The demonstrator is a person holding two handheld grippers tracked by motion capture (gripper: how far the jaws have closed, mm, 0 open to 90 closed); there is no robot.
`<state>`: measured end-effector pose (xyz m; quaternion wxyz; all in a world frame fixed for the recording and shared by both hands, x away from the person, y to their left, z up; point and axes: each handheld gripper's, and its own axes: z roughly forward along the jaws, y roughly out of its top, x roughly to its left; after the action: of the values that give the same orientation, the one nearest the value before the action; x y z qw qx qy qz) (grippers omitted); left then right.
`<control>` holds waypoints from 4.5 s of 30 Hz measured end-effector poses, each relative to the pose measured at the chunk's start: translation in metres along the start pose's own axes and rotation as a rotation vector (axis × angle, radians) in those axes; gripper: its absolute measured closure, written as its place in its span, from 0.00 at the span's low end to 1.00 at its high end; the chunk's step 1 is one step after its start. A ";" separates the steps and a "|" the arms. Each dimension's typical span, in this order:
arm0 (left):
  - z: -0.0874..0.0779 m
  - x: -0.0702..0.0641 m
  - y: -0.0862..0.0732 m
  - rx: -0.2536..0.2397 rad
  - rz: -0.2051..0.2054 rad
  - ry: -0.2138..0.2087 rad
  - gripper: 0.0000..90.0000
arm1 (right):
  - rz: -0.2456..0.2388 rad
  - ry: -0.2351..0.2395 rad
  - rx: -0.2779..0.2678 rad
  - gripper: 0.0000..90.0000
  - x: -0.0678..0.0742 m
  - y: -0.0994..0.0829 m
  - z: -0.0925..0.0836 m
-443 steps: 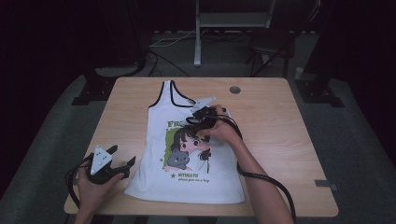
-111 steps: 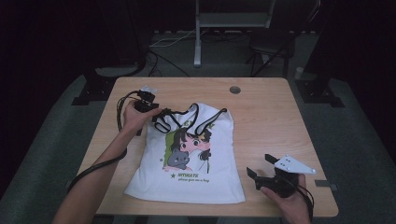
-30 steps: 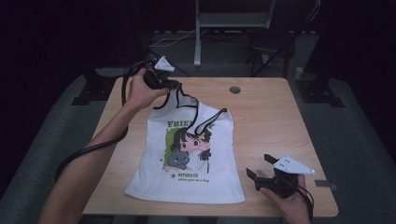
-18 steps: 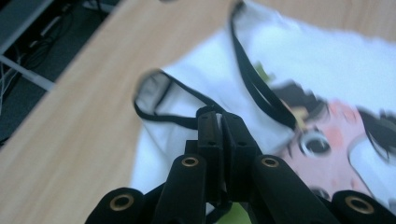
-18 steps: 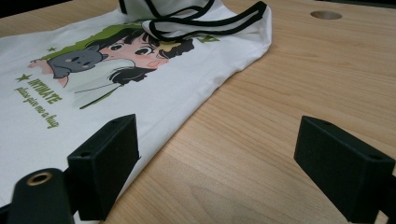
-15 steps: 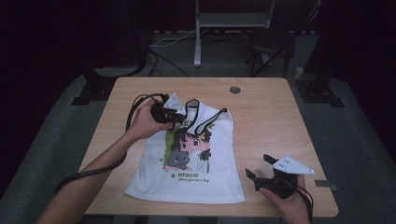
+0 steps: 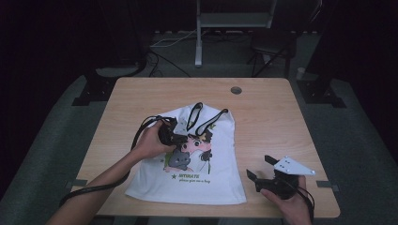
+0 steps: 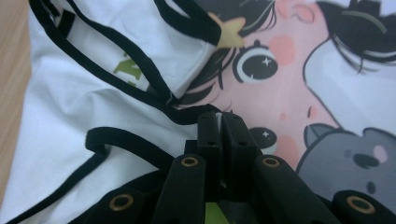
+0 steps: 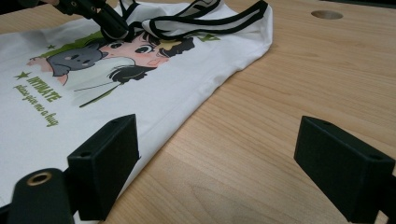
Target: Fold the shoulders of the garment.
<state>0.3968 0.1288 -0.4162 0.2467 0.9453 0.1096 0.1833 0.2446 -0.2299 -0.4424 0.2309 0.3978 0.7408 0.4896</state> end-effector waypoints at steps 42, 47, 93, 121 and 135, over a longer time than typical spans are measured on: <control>-0.050 -0.012 -0.058 -0.249 -0.345 0.072 0.33 | -0.032 0.033 0.034 0.15 0.008 0.016 0.026; -0.061 -0.019 -0.071 -0.287 -0.379 0.083 0.33 | -0.059 0.053 0.046 0.15 0.014 0.032 0.041; -0.078 -0.050 -0.122 -0.358 -0.499 0.125 0.33 | -0.157 0.170 0.178 0.51 0.036 0.100 0.179; -0.076 -0.037 -0.121 -0.356 -0.515 0.138 0.33 | -0.185 0.282 0.216 0.89 0.027 0.097 0.168; -0.073 -0.019 -0.109 -0.376 -0.552 0.125 0.33 | -0.179 0.300 0.298 0.80 0.028 0.080 0.172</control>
<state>0.3377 0.2477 -0.4174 0.4496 0.8049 0.3406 0.1843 0.3834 -0.0980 -0.4390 0.0994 0.2827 0.8633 0.4061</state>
